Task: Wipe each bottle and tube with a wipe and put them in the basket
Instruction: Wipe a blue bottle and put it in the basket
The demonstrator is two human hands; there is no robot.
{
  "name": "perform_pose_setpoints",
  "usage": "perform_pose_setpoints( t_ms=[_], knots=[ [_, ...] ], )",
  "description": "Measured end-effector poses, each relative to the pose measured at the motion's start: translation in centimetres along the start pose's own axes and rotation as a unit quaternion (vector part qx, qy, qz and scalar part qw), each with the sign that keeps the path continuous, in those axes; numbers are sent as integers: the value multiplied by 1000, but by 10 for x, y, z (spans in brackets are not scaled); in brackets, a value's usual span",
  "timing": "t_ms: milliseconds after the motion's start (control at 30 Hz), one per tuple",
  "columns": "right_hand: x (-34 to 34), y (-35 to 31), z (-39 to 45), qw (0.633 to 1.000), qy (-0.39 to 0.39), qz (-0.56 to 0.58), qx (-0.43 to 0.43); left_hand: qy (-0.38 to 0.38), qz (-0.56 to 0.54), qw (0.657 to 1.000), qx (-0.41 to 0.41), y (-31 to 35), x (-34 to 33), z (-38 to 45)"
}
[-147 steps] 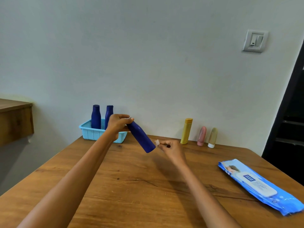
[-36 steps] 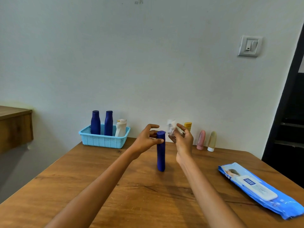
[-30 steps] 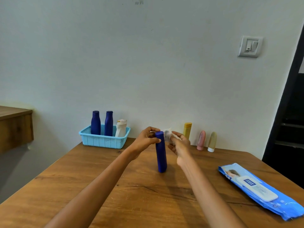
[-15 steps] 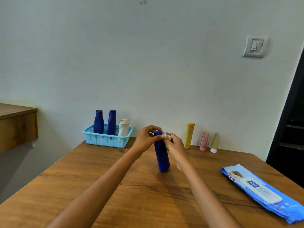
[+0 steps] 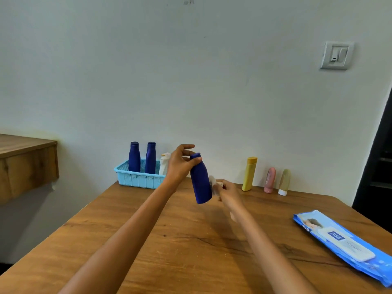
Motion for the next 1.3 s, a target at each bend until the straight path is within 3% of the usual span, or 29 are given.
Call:
perform_pose_setpoints(
  t_ms=[233,433,733,1067,1300],
  knots=[
    [-61,-47,17,992,-15,123,15,61,20,998,-13,7,60,22],
    [-124,-84,34,978,-61,198,-12,119,114,986,-31,10,126,60],
    [-197,-99,70,978,-58,195,-49,198,166,966,2,-18,190,103],
    [-224,-84,79,983,-67,167,-42,173,206,963,27,-61,195,111],
    [-222,-72,83,981,-58,180,-49,195,228,953,49,-92,202,105]
  ],
)
Point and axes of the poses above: each hand's wrist, its own z-axis towards the middle knuckle, its own x-axis out of the back of the hand, y = z × x, the point moved 5 cm from there along z, towards the middle knuckle, and after that the axes turned 4 degrees about y, right-handed, at the moved point
